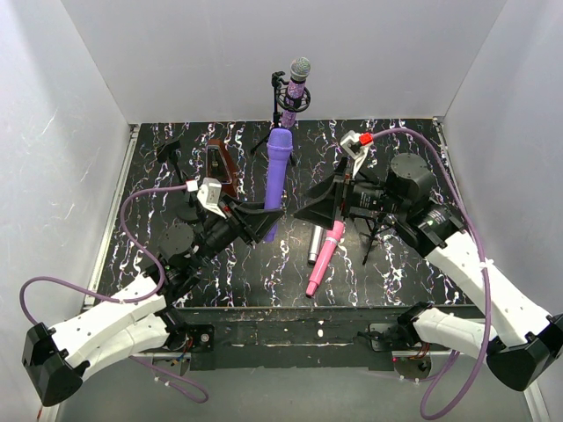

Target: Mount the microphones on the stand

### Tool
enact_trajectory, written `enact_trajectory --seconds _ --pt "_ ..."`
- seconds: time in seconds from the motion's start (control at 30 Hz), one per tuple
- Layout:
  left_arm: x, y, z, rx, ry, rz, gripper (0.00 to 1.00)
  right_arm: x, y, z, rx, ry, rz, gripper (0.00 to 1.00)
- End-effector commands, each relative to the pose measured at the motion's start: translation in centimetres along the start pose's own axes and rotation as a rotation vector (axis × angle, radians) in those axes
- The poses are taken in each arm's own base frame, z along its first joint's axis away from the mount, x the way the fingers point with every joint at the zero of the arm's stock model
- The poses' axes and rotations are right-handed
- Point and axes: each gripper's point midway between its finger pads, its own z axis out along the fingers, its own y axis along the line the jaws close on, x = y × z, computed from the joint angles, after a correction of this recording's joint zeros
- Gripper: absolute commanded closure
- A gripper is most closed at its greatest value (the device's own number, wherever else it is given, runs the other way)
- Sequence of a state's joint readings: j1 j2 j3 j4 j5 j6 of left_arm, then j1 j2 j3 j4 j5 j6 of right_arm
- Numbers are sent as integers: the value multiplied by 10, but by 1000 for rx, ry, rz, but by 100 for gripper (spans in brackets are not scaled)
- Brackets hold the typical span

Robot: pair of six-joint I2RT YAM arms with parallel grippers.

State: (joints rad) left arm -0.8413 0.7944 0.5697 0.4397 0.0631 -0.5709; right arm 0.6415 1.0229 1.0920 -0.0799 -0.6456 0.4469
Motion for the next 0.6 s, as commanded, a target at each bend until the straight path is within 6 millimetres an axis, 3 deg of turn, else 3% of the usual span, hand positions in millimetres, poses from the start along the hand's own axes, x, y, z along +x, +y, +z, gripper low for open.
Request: enact_trajectory --seconds 0.0,0.57 --pt "-34 -18 6 45 -95 9 100 -31 12 -2 2 -78 -12 4" --pt "-40 -23 16 66 -117 -2 100 -56 15 14 -39 -101 0 7"
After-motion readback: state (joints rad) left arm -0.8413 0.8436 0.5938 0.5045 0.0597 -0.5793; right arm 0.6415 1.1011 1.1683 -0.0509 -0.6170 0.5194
